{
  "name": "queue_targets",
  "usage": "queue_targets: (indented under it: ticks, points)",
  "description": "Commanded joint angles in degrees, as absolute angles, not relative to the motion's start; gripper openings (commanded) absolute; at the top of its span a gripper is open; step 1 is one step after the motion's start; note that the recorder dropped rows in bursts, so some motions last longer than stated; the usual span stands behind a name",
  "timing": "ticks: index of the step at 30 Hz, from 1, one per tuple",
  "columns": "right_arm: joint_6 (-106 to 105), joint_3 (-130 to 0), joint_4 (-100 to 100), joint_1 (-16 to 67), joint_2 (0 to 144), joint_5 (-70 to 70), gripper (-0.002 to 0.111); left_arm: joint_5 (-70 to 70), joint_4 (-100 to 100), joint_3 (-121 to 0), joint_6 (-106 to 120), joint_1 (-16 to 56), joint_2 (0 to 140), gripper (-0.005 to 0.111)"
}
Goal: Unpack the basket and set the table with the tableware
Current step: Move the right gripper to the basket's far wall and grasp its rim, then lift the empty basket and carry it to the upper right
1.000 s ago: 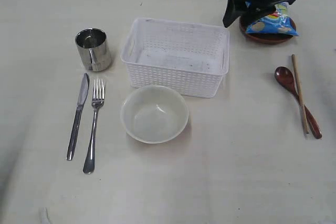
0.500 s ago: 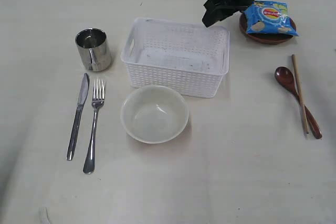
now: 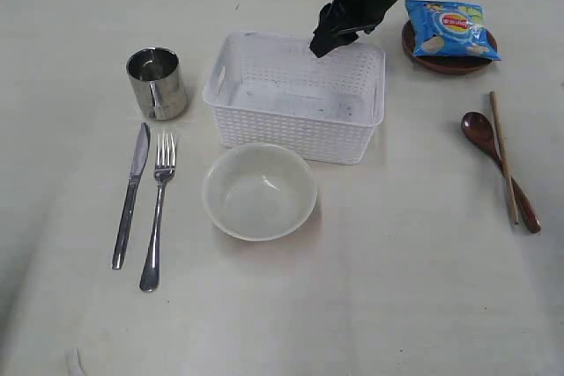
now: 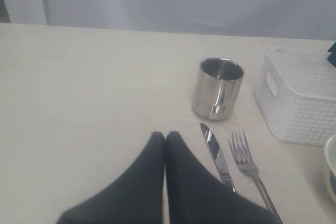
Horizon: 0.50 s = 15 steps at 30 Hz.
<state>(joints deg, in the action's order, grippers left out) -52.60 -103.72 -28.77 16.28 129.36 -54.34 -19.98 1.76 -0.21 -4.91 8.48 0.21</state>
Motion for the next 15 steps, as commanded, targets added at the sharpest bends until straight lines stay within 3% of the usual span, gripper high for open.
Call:
queue_targets:
  ticks: [1, 3, 4, 15]
  points:
    - [-54.45, -104.18, -28.85, 16.19, 130.56, -55.02, 0.015, -19.85, 1.71, 0.00, -4.73, 8.75, 0.00, 0.000]
    - [-55.16, -104.18, -28.85, 16.19, 130.72, -55.30, 0.001, -19.85, 1.71, 0.00, -4.73, 8.75, 0.00, 0.000]
    - [-55.40, -104.23, -28.85, 16.19, 130.72, -55.30, 0.000, -19.85, 1.71, 0.00, -4.73, 8.75, 0.00, 0.000]
    - [-51.61, -114.82, -19.39, 11.89, 122.59, -57.38, -0.001, -19.85, 1.71, 0.00, -4.73, 8.75, 0.00, 0.000]
